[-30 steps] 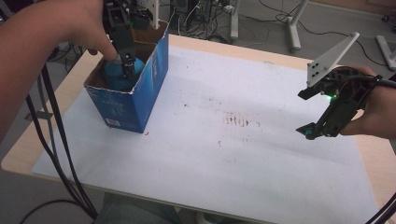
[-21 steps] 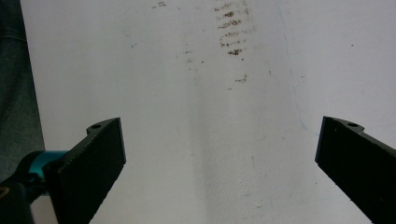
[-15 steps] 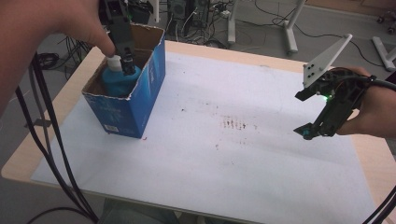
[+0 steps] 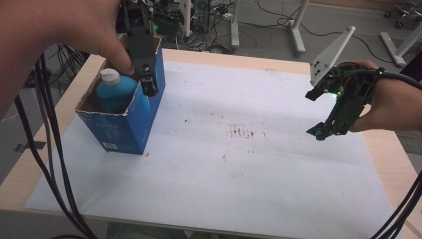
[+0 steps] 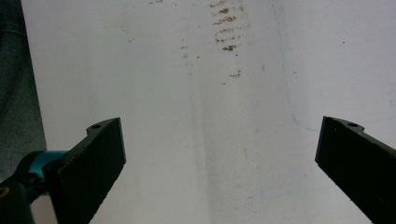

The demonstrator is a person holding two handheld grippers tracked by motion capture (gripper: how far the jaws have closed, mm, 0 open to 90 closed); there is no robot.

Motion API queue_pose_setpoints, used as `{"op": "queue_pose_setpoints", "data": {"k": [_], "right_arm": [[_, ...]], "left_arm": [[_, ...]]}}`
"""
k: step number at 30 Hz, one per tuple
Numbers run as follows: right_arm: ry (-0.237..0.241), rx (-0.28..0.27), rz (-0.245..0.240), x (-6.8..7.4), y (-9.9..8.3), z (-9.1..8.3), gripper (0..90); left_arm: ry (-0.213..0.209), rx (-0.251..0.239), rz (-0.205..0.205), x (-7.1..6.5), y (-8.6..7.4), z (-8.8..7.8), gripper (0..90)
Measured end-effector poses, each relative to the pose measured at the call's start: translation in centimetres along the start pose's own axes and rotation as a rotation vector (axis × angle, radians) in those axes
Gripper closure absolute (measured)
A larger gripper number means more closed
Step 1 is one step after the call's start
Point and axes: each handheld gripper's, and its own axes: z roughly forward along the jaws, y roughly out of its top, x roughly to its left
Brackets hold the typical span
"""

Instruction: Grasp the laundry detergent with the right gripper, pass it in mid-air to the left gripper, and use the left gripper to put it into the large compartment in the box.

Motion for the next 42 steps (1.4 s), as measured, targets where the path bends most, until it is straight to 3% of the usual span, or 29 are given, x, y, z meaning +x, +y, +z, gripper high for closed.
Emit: {"op": "queue_pose_setpoints", "data": {"k": [9,24,25,32,42], "right_arm": [[-0.001,0.058,-0.039,-0.8,0.6,0.2,0.8],[0.0,0.122,-0.021,-2.1,0.2,1.3,0.8],[-0.002,0.127,-0.02,-2.3,0.1,1.4,0.8],[-0.011,0.186,-0.013,-3.2,-0.7,2.1,0.7],[-0.02,0.176,-0.022,-3.6,-1.0,1.9,0.7]], "left_arm": [[-0.026,0.01,0.126,-2.2,2.5,1.0,3.2],[-0.092,0.019,0.248,-3.8,4.6,3.7,1.6],[-0.101,0.011,0.271,-3.9,4.8,4.0,1.6],[-0.109,0.012,0.284,-4.1,4.9,4.9,1.6],[-0.102,0.009,0.285,-4.0,4.9,4.9,1.6]]}}
